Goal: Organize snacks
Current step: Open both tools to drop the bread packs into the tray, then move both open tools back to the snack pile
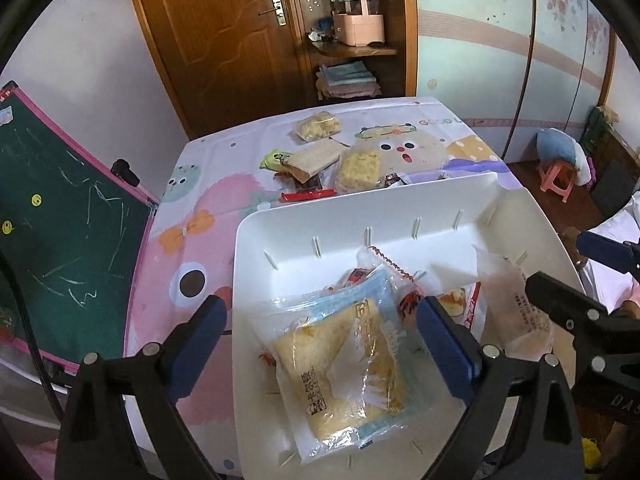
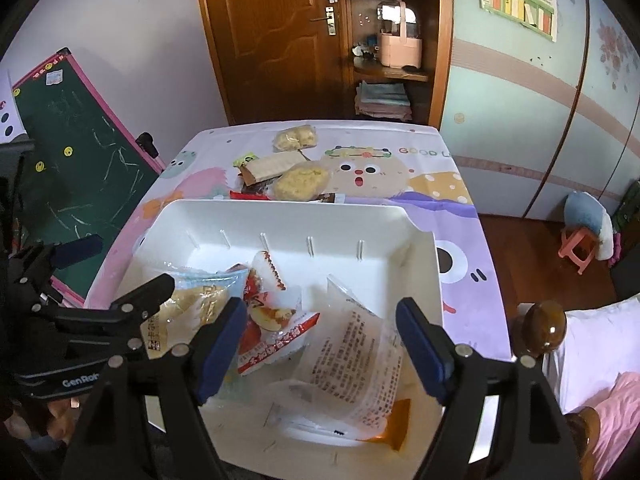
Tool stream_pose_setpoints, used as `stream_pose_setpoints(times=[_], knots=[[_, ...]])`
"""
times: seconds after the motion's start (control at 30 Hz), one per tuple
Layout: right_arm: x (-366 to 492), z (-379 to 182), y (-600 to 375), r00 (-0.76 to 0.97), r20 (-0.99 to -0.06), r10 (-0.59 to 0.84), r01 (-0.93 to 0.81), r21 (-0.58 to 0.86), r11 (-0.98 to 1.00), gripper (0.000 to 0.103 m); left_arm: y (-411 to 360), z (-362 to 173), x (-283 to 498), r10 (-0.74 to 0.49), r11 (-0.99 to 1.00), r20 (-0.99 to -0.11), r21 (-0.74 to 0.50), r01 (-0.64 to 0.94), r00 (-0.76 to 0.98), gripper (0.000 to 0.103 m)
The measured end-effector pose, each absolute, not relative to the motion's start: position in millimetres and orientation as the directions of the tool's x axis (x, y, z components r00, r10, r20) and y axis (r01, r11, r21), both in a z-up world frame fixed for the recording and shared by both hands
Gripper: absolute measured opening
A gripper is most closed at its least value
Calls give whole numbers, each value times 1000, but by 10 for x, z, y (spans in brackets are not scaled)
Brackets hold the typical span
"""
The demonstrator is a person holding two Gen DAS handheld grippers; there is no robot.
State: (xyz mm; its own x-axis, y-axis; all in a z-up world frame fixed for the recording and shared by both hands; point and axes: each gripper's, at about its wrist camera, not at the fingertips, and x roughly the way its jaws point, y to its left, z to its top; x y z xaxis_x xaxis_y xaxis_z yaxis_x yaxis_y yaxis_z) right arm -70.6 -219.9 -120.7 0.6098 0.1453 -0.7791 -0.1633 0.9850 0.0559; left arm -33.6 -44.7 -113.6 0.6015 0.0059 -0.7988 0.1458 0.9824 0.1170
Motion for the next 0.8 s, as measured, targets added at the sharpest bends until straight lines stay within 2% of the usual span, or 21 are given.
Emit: stream_pose_setpoints(times=[0.8], knots=[[-604, -1360, -2140, 569, -806, 162, -173, 75, 982, 78, -401, -1221, -256, 2, 986, -807, 102, 135, 590, 95]])
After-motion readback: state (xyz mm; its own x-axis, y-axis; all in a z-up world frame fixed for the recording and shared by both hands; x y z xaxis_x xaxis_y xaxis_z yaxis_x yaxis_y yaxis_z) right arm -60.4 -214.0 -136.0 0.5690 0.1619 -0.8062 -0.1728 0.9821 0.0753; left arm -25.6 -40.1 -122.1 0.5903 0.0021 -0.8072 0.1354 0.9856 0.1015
